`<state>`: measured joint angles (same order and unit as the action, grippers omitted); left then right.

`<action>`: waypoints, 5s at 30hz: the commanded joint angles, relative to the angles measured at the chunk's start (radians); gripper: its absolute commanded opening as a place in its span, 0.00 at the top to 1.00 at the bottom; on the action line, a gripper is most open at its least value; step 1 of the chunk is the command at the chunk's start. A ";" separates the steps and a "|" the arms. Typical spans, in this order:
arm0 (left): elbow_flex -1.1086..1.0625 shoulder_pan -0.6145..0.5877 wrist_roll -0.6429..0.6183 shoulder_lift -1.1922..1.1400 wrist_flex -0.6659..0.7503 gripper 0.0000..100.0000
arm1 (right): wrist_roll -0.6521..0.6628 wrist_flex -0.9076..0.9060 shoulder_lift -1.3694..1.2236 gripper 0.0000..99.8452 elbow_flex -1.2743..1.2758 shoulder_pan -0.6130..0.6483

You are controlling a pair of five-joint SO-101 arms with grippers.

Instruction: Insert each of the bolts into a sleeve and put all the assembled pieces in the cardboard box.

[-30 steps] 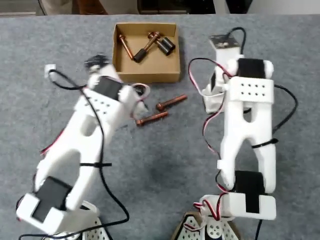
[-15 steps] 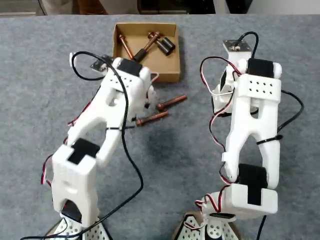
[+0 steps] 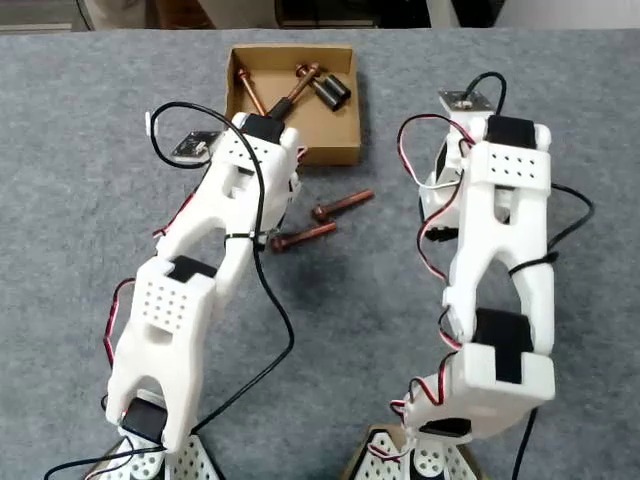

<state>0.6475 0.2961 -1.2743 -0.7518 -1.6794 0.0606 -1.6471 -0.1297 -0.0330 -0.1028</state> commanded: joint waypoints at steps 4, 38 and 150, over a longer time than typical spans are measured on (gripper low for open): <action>0.147 -0.006 -0.014 -0.013 -0.014 0.81 | 0.006 0.044 -0.033 0.97 -0.008 -0.018; 0.341 -0.075 0.003 -0.314 -0.078 0.88 | 0.006 0.121 -0.045 0.97 -0.005 -0.015; 0.138 -0.196 2.018 -0.113 -0.078 0.95 | 0.006 0.121 -0.047 0.97 -0.012 0.073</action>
<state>0.7810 0.0813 0.7664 -0.9175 -1.7469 0.0606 -1.5382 -0.1818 -0.0330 -0.0460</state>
